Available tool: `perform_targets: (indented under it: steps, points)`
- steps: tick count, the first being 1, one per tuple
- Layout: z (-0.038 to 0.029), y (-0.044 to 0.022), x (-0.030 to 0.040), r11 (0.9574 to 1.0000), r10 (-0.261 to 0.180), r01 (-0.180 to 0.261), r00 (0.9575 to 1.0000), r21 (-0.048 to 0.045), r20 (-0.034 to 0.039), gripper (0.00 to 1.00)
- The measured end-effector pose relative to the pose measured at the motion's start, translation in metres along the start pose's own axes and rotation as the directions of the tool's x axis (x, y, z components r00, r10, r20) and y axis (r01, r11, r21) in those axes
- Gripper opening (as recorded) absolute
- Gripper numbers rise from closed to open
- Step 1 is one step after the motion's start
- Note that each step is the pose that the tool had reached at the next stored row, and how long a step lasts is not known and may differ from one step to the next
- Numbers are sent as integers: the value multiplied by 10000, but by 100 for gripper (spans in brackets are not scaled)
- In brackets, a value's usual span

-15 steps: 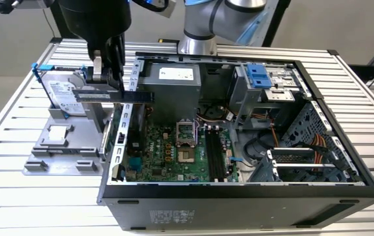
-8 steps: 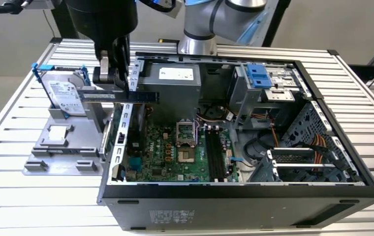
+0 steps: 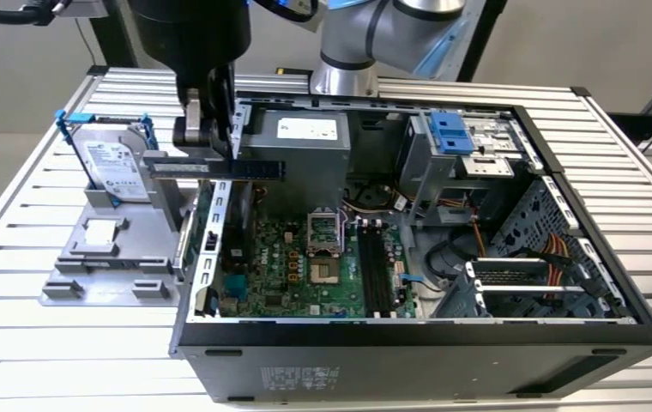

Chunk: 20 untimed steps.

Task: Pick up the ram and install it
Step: 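Pick up the ram and move it above insertion slot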

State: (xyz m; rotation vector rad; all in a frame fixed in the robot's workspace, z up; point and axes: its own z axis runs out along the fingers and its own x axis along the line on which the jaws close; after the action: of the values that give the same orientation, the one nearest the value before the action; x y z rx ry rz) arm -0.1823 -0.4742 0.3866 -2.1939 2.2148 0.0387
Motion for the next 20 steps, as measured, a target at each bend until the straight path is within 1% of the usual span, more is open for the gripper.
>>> perform_targets:
  steps: [12, 20]
  points:
    - [0, -95, -1, 10000, 0, 0, 10000, 0, 0, 0]
    - [0, -138, -1, 10000, 0, 0, 10000, 0, -2, 0]
